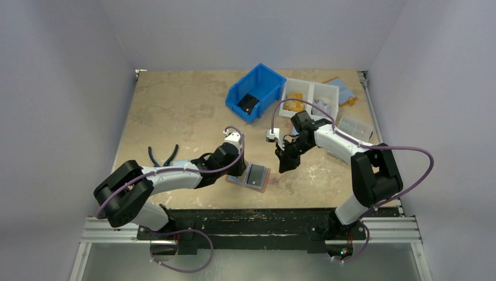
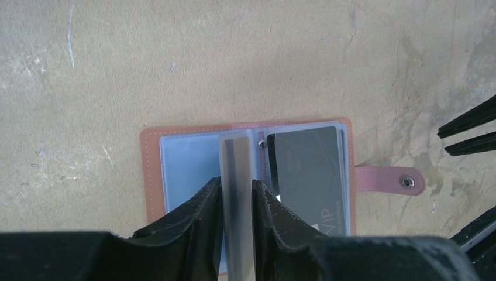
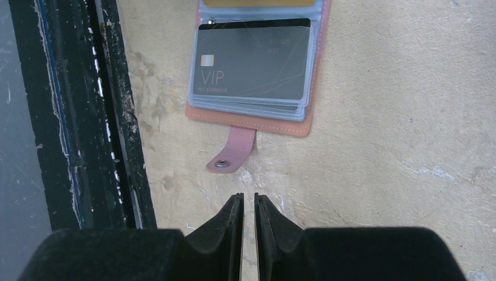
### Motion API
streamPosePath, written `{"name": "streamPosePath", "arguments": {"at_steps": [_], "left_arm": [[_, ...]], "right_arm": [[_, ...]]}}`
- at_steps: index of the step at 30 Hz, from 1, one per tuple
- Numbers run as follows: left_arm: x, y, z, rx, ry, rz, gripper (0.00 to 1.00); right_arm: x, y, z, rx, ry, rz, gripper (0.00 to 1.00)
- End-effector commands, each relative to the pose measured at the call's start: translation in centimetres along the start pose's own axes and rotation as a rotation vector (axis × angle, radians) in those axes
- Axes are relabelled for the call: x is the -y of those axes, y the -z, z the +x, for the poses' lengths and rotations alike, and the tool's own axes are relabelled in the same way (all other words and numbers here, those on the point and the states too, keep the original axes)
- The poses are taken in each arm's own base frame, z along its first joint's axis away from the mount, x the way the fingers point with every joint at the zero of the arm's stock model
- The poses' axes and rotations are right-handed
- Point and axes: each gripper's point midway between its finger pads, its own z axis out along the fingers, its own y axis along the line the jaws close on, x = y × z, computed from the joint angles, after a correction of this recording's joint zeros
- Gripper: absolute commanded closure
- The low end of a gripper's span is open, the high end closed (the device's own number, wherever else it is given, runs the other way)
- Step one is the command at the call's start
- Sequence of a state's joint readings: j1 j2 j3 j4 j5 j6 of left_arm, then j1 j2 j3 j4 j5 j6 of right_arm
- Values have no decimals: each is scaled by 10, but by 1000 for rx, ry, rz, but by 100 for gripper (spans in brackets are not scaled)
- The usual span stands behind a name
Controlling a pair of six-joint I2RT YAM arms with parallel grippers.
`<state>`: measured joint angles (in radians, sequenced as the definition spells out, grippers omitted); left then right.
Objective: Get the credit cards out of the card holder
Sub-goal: Remove the credit card from the card holder.
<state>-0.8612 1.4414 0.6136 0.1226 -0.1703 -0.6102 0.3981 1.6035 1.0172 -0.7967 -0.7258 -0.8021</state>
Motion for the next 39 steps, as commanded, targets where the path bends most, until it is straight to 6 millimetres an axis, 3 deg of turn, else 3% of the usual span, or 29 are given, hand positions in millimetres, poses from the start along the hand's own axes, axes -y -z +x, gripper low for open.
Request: {"name": "streamPosePath", "arguments": {"at_steps": [1,4,7,8,14,21,25,30,34,39], "left_arm": [[6,4,-1,12,48,52,76],[3,4,1,5,55,52,81],[4,6,0,9,63,62,98],[5,7,-1,16,69,73,100],[32,24,-18,127,141,252,100],[70,50,-48,278,282,511,100],[81,62,-67,361,336,594,100],[89,72,-85,441,387,670,100],[94,72,-87,460,436,723,100],[104,70,-81,458,484,801,100]], "right_arm": [[1,5,-12,27,30,-10,80],[0,6,-13,32,32,-12,80],[-2,7,-16,43,38,-16,80],[-3,8,-17,50,40,-19,80],[-30,15,-43,175,72,-135,78],[-63,23,-72,349,44,-315,65],[-62,19,-77,379,-45,-333,62],[-39,15,-85,445,-201,-253,62],[-30,24,-86,533,-313,-288,60],[-37,26,-86,550,-342,-379,60]]}}
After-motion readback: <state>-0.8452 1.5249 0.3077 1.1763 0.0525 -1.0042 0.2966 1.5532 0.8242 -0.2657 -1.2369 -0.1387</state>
